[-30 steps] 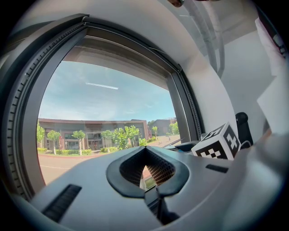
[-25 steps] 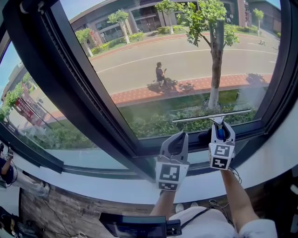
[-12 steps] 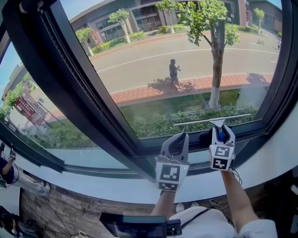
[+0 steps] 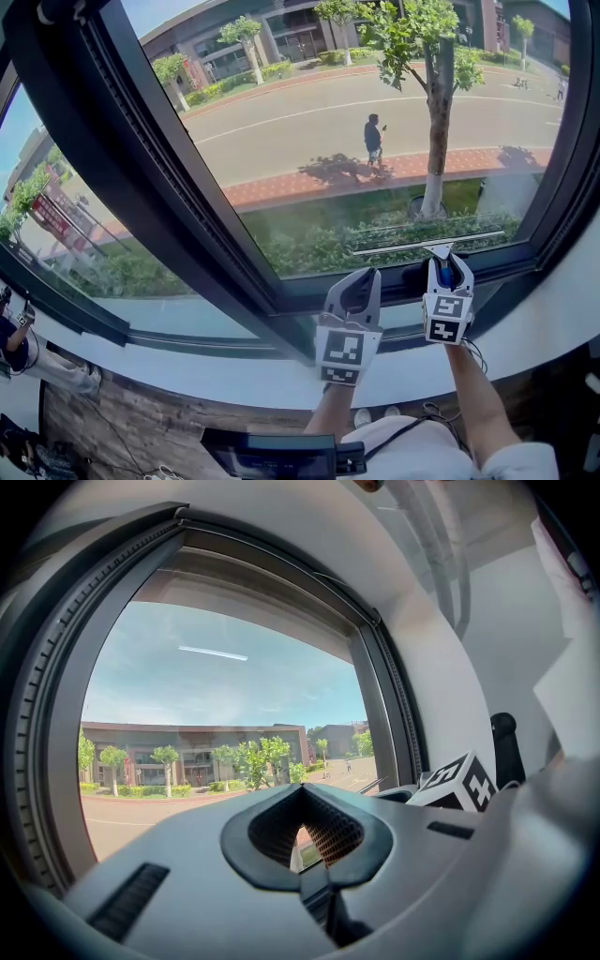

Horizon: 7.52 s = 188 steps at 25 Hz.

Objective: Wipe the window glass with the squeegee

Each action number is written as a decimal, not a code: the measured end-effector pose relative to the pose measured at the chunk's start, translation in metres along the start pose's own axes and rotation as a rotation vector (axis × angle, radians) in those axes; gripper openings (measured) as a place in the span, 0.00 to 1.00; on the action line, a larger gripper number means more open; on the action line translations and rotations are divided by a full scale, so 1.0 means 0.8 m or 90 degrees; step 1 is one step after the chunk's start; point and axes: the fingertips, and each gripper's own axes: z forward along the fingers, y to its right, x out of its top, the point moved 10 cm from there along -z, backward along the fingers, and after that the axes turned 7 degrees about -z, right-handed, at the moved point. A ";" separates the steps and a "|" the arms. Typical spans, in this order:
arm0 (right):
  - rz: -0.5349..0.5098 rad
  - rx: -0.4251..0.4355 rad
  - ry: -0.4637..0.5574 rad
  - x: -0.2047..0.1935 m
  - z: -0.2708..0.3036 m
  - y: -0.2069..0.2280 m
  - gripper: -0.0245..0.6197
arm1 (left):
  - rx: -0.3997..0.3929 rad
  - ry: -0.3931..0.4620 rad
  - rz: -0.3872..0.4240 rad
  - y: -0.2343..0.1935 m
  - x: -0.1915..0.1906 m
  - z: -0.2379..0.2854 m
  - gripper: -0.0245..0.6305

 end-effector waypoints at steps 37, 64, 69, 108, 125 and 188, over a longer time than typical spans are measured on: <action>0.046 -0.012 0.082 0.025 -0.047 0.036 0.27 | 0.062 0.028 -0.004 0.021 0.015 -0.021 0.04; 0.068 -0.103 0.468 0.500 -0.118 -0.032 0.27 | -0.025 0.122 0.093 -0.092 0.127 -0.080 0.04; 0.017 -0.136 0.451 0.555 -0.113 -0.036 0.27 | -0.059 0.128 0.085 -0.106 0.124 -0.095 0.04; -0.009 -0.127 0.418 0.608 -0.075 -0.033 0.27 | -0.068 0.161 0.091 -0.102 0.132 -0.090 0.04; -0.024 -0.143 0.436 0.586 -0.076 -0.045 0.27 | -0.057 0.166 0.087 -0.108 0.128 -0.103 0.04; -0.009 -0.133 0.378 0.412 -0.058 -0.099 0.27 | -0.023 0.066 0.017 -0.120 0.039 -0.092 0.04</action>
